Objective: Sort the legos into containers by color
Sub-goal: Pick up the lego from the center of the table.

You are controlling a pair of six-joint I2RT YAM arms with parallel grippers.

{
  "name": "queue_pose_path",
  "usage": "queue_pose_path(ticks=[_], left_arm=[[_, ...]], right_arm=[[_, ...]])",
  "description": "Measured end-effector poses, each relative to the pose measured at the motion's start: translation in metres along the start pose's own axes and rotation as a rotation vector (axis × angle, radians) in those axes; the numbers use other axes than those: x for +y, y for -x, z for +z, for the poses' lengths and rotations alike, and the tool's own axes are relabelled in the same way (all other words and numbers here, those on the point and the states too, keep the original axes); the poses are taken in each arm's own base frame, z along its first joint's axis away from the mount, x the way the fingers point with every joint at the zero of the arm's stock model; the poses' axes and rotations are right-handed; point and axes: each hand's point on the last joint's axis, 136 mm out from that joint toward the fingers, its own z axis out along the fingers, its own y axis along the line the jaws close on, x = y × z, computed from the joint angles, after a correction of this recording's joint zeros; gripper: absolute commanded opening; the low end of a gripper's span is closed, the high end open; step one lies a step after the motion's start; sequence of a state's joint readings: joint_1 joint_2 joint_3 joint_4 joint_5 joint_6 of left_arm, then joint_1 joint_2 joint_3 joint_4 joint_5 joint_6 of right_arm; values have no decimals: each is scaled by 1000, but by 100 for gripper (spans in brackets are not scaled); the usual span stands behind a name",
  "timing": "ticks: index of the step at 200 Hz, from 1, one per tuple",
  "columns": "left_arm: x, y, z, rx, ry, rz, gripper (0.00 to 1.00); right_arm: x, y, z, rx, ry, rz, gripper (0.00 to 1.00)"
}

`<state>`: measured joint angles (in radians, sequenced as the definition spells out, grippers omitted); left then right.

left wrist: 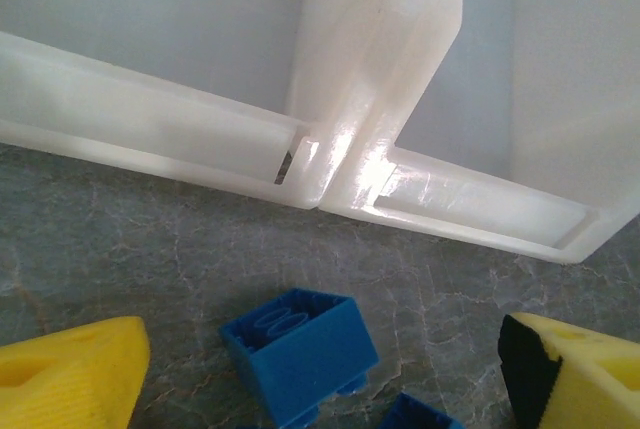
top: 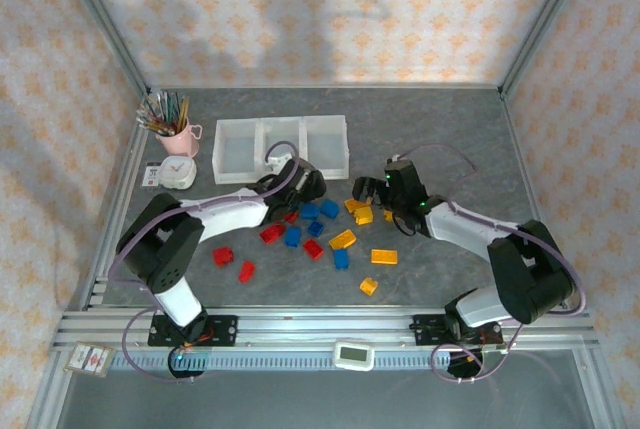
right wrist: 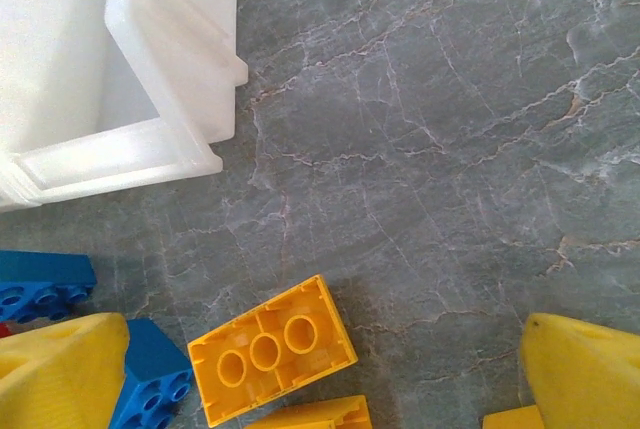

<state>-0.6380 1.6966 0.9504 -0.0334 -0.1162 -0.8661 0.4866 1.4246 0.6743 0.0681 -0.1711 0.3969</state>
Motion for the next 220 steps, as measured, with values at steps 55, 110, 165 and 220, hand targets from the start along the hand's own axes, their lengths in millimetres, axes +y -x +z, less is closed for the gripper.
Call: queue_pose_path(ticks=[55, 110, 165, 220], left_arm=[[-12, 5, 16, -6, 12, 7, 79], [-10, -2, 20, 1, 67, 40, 71], [7, -10, 22, 4, 164, 81, 63], [5, -9, 31, 0, 185, 90, 50]], right_arm=[[0, 4, 4, -4, -14, -9, 100], [2, 7, 4, -9, -11, -9, 100], [1, 7, 4, -9, -11, -8, 100], [1, 7, 4, -10, -12, -7, 100]])
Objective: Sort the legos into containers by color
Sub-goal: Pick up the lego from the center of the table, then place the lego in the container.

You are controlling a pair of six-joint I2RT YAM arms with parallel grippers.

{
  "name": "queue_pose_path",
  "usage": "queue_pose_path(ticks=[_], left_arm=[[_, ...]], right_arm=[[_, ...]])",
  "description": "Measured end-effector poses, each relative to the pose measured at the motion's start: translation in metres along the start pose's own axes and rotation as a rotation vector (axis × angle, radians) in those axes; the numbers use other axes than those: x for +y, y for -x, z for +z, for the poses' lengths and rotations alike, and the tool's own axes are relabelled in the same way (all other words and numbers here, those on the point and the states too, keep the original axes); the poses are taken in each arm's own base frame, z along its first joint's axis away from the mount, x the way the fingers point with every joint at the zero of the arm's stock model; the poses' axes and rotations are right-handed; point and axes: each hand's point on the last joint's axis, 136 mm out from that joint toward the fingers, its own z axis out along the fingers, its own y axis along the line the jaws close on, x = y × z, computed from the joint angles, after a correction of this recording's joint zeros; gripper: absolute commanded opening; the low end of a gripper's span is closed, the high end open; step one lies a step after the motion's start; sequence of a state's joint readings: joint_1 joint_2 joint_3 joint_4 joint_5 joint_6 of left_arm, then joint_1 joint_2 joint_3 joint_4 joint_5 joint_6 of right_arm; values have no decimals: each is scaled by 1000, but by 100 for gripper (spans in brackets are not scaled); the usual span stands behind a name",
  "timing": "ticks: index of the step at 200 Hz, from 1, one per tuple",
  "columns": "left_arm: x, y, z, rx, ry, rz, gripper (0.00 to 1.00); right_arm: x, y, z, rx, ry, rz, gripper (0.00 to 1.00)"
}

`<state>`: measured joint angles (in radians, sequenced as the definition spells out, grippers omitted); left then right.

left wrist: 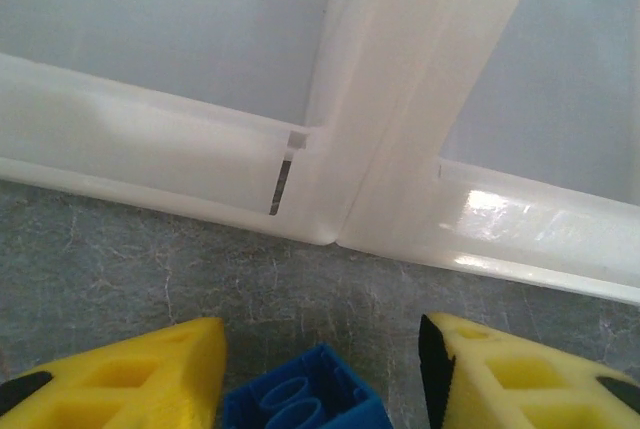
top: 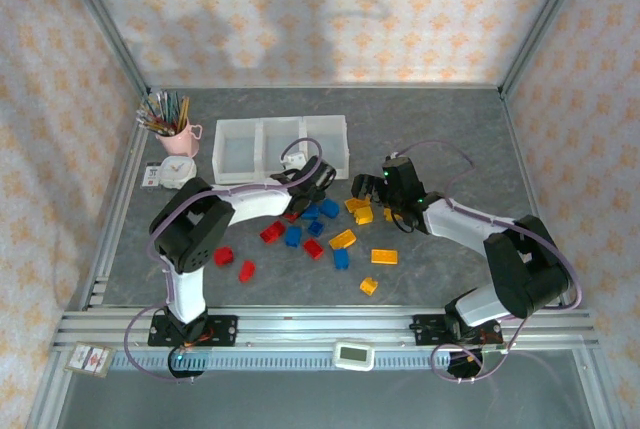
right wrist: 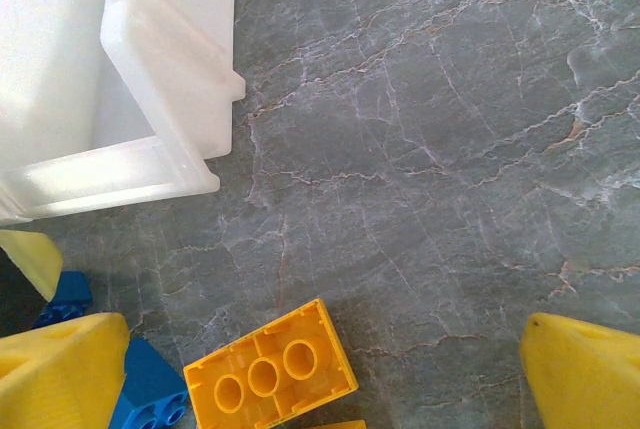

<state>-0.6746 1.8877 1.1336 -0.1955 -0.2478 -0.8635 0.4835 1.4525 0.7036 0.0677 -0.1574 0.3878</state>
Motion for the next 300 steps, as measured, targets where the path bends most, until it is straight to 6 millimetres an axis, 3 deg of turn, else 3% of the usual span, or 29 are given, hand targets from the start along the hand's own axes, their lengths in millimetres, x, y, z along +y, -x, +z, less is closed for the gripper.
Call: queue_pose_path(ticks=[66, 92, 119, 152, 180, 203, 251, 279, 300], left_arm=[[2, 4, -1, -21, 12, -3, 30], [2, 9, -11, -37, 0, -9, 28], [-2, 25, -33, -79, -40, -30, 27], [1, 52, -71, -160, -86, -74, 26], [13, 77, -107, -240, -91, -88, 26], [33, 102, -123, -291, -52, -92, 25], [86, 170, -120, -369, 80, -143, 26], [91, 200, -106, -386, 102, -155, 26], [89, 210, -85, -371, 125, -132, 26]], right_arm=[[-1, 0, 0, 0, -1, -3, 100], [0, 0, 0, 4, 1, -16, 100], [5, 4, -4, 5, 10, -31, 100], [27, 17, -10, -5, 64, -52, 99], [47, 25, -14, -14, 118, -64, 100], [60, 16, -16, 4, 148, -82, 100], [90, 12, -10, 13, 207, -92, 100], [95, 21, -4, -9, 203, -86, 100], [93, 23, -3, -21, 189, -86, 100]])
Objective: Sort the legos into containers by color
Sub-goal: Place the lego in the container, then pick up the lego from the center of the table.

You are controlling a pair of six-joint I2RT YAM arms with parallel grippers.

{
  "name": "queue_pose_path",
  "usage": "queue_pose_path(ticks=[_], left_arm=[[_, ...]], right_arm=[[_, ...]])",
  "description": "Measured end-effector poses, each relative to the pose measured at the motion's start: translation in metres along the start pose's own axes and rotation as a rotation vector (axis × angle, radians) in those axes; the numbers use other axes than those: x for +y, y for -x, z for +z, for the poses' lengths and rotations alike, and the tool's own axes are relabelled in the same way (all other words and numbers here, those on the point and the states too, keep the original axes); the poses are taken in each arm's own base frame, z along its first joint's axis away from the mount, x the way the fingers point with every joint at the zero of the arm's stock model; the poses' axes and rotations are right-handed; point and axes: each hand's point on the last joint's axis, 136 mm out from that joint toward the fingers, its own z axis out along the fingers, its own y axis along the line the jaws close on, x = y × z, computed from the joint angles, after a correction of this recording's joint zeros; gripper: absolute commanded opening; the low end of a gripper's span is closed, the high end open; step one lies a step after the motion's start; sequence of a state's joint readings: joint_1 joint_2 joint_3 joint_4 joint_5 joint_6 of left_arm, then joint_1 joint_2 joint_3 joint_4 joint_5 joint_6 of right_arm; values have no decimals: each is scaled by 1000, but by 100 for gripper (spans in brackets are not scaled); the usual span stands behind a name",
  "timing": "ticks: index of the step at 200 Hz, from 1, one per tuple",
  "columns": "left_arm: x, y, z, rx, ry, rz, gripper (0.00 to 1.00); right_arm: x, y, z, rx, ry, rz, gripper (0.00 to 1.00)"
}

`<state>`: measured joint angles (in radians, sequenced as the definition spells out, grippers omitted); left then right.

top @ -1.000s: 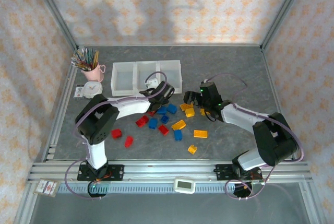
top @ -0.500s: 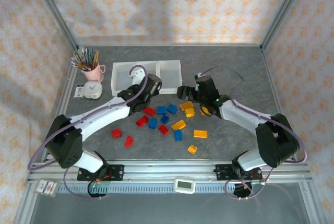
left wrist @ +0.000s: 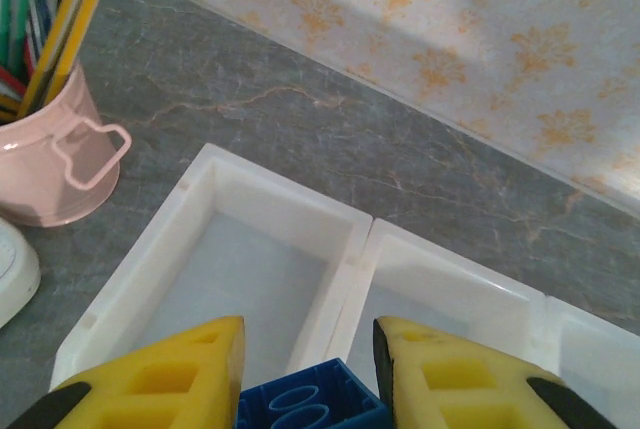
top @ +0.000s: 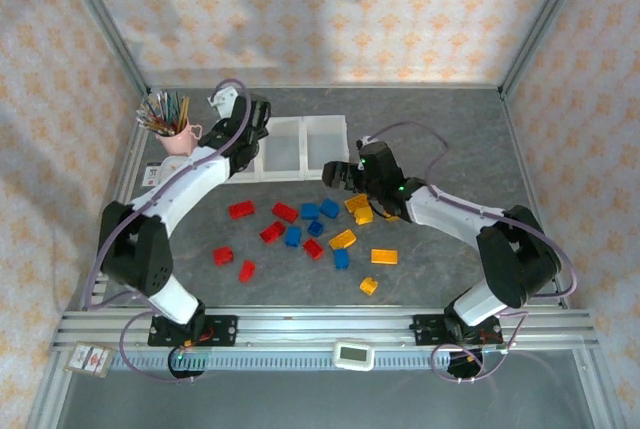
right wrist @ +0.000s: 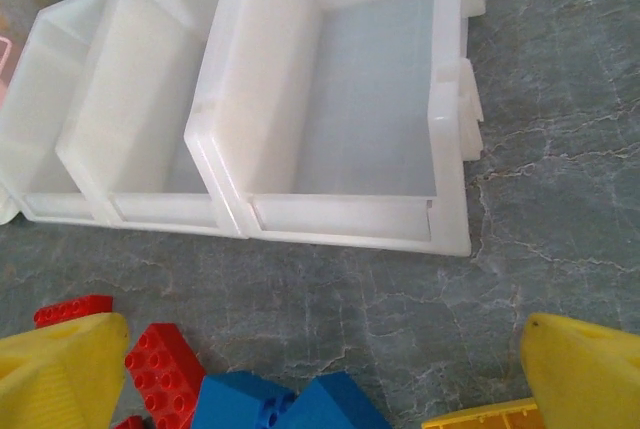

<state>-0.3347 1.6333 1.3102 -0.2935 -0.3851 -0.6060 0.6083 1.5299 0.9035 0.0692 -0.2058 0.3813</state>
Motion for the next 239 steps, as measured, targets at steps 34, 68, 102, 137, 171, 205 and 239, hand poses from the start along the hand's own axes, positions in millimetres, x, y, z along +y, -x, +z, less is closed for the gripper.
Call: queue_pose_path(ticks=[34, 68, 102, 137, 171, 205, 239], left_arm=[[1, -18, 33, 47, 52, 34, 26], [24, -24, 50, 67, 110, 25, 31], [40, -31, 69, 85, 149, 11, 51], [44, -50, 82, 128, 174, 42, 64], [38, -42, 78, 124, 158, 36, 68], [25, -23, 47, 119, 45, -8, 70], [-2, -13, -5, 97, -106, -18, 72]], right_arm=[[-3, 1, 0, -9, -18, -1, 100], [-5, 0, 2, -5, -25, -1, 100], [-6, -1, 4, -2, -28, -1, 100], [-5, 2, 3, -9, -28, -11, 100], [-3, 8, -1, -29, -31, -19, 100], [-8, 23, -15, -70, -31, -3, 100], [-34, 25, -29, -75, -80, 22, 100]])
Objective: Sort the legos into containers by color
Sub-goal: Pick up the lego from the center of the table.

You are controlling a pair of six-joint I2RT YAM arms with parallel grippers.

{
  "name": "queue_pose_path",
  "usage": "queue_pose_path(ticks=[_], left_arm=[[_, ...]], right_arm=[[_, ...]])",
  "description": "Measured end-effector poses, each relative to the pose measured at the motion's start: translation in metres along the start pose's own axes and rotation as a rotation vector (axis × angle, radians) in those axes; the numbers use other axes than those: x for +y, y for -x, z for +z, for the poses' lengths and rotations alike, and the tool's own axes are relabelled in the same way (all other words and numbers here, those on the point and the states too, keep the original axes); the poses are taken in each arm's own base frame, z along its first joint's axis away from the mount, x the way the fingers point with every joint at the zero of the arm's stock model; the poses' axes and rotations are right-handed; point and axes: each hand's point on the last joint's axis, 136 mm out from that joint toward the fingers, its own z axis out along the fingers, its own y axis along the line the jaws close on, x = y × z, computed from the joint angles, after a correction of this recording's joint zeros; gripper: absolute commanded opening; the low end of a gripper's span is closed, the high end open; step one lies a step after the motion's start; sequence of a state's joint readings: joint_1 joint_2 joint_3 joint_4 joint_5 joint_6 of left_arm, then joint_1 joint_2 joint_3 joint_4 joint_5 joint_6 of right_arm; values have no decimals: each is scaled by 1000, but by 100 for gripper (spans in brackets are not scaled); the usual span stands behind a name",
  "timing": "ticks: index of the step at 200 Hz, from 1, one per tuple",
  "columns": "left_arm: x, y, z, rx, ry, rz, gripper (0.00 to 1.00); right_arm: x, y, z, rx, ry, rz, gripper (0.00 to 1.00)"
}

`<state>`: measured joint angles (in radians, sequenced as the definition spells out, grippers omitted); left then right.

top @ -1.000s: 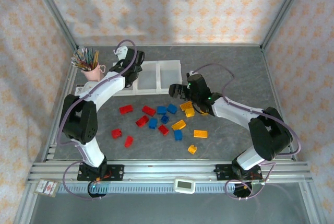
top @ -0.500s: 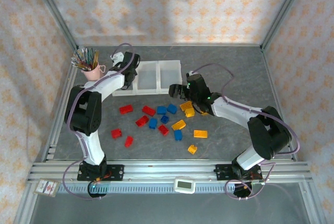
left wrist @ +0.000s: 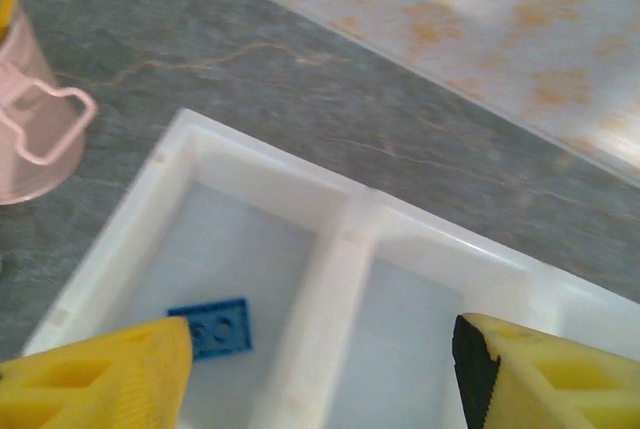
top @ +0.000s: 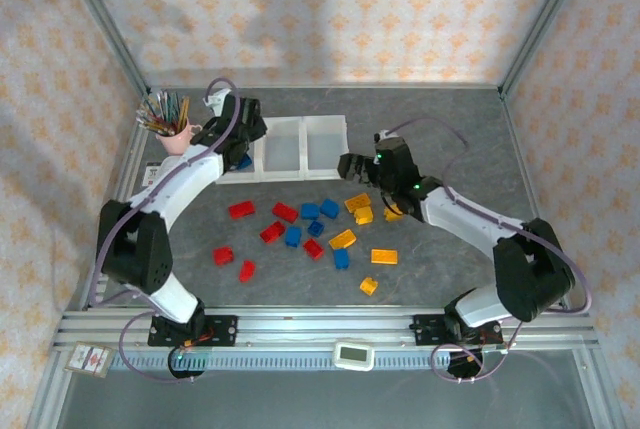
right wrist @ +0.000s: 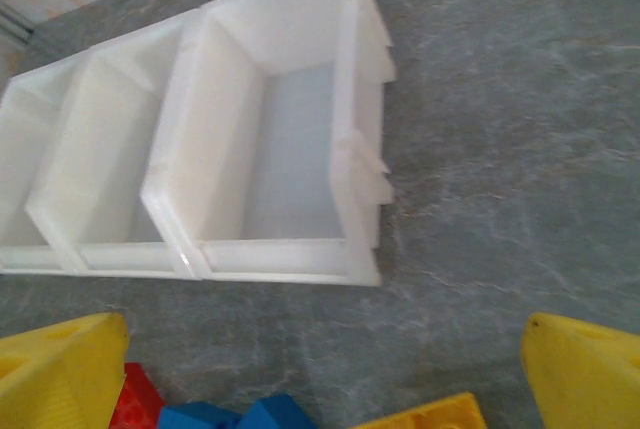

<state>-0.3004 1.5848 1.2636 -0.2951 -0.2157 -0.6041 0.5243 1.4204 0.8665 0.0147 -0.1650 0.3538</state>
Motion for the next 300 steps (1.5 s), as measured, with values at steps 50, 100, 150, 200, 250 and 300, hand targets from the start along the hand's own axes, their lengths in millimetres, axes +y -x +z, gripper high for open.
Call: queue_pose_path(ticks=[50, 100, 150, 200, 250, 300], left_arm=[[-74, -93, -55, 139, -232, 165, 72], [-115, -192, -81, 302, -327, 324, 72], [-116, -251, -59, 405, -257, 436, 68], [-118, -264, -37, 418, -201, 549, 63], [-113, -274, -16, 416, -124, 635, 64], [-109, -280, -12, 444, -114, 669, 56]], right_arm=[[-40, -13, -21, 20, -78, 42, 100], [-80, -46, -32, 74, -157, 97, 100], [-95, -56, -38, 88, -180, 130, 100], [-95, -57, -38, 91, -179, 133, 100], [-96, -60, -38, 98, -180, 137, 100], [-97, -64, -38, 107, -180, 138, 100]])
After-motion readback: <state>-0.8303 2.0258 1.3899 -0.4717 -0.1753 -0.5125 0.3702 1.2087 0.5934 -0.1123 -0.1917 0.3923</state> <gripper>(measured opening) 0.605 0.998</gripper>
